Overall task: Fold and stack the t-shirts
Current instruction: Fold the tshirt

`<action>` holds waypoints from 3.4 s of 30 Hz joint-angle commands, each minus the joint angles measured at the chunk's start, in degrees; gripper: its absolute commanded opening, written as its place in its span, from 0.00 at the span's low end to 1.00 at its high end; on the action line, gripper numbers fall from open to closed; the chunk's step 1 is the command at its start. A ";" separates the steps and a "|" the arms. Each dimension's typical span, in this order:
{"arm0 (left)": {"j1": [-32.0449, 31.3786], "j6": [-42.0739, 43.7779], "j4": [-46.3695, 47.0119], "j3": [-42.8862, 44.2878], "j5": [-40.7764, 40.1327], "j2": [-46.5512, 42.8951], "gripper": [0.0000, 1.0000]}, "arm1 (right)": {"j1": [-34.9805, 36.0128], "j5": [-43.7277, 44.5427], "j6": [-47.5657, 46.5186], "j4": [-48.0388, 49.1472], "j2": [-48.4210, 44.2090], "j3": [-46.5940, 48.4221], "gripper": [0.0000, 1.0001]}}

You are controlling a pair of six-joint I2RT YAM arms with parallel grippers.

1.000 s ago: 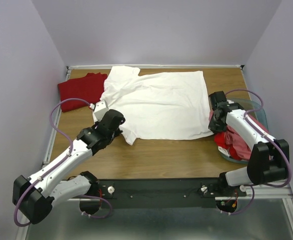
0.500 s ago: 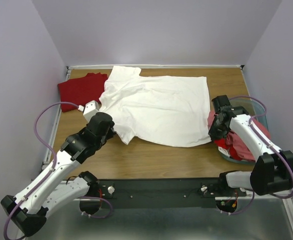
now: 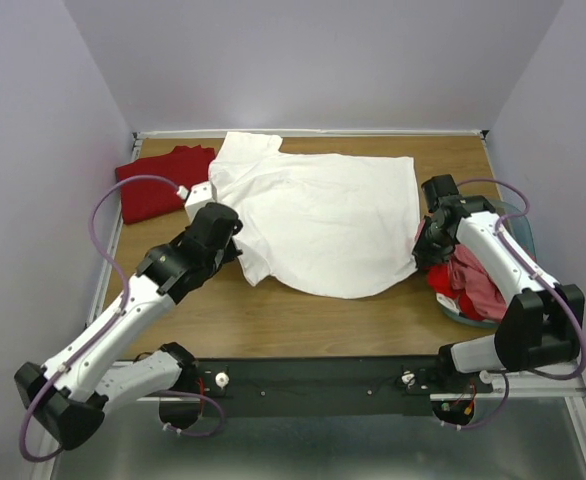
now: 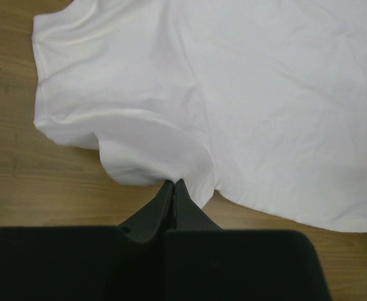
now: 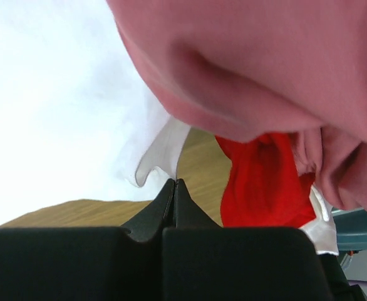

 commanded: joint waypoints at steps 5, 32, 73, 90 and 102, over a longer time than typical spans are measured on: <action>7.41 19.78 12.30 6.54 4.39 12.92 0.00 | -0.40 0.66 -3.07 2.86 9.04 8.28 0.00; 16.47 38.08 17.06 26.76 8.36 43.35 0.00 | -8.84 0.66 -10.54 6.64 30.42 22.61 0.01; 19.37 36.76 14.78 32.55 8.44 48.18 0.05 | -10.68 2.68 -12.12 4.97 34.64 30.43 0.01; 35.71 22.62 18.29 4.37 15.99 28.51 0.68 | -9.80 -10.06 -15.38 7.61 26.73 30.53 0.86; 42.22 17.96 25.84 -4.70 25.67 30.78 0.63 | -5.50 -12.26 -13.18 13.50 23.30 17.61 0.86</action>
